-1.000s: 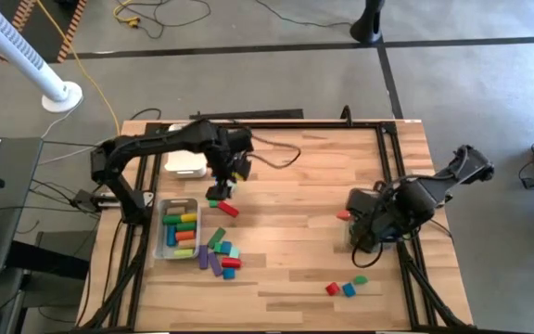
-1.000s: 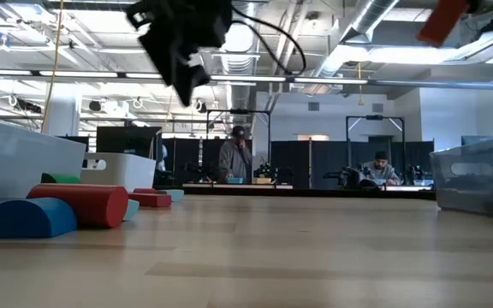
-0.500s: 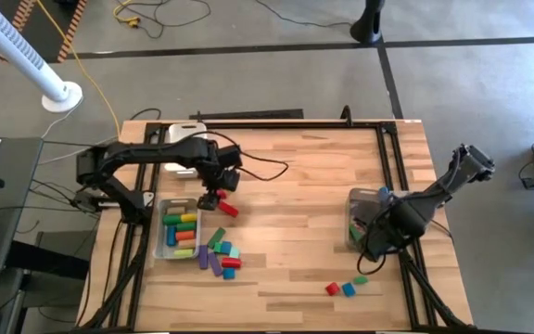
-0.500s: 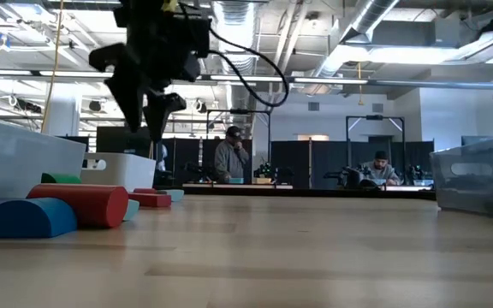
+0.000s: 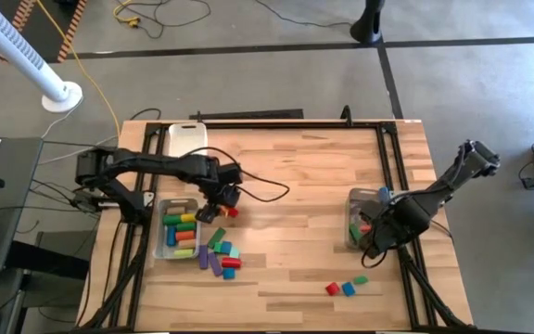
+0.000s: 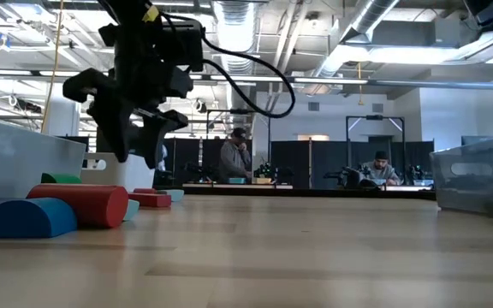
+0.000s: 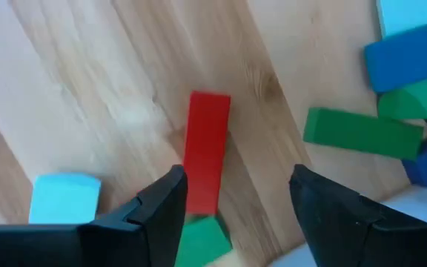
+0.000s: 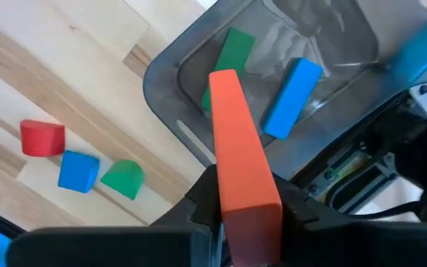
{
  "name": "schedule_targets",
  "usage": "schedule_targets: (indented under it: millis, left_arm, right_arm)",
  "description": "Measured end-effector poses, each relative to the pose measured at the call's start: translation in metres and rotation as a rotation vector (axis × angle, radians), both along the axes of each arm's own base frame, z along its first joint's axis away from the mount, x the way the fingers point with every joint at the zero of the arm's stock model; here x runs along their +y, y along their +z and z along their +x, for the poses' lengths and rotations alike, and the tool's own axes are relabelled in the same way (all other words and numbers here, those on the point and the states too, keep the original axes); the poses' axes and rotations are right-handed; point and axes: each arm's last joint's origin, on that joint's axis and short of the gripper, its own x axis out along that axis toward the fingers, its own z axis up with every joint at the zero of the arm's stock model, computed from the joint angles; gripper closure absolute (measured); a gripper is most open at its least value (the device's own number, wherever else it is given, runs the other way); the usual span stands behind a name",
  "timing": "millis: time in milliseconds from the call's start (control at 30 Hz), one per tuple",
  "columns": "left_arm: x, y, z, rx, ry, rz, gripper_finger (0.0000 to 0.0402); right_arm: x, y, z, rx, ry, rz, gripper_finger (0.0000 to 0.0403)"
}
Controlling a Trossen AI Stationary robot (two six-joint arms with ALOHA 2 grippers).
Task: Sort blocks by size
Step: Put the orange rectangular block into the black bin
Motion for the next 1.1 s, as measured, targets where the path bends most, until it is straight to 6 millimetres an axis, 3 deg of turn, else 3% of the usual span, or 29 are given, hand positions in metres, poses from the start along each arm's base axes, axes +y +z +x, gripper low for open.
schedule_targets:
  millis: [233, 867, 1100]
  left_arm:
    - [-0.001, -0.013, 0.006, -0.043, -0.018, 0.014, 0.0224]
    - [0.001, -0.052, -0.002, -0.05, 0.026, 0.118, 0.0231]
    - [0.001, -0.053, -0.003, -0.044, 0.032, 0.113, 0.0299]
  right_arm:
    - [-0.007, -0.011, -0.005, -0.045, -0.053, 0.036, 0.0311]
    - [-0.038, -0.015, 0.006, -0.044, -0.115, 0.035, 0.031]
    - [-0.045, -0.015, 0.008, -0.037, -0.139, 0.035, 0.0299]
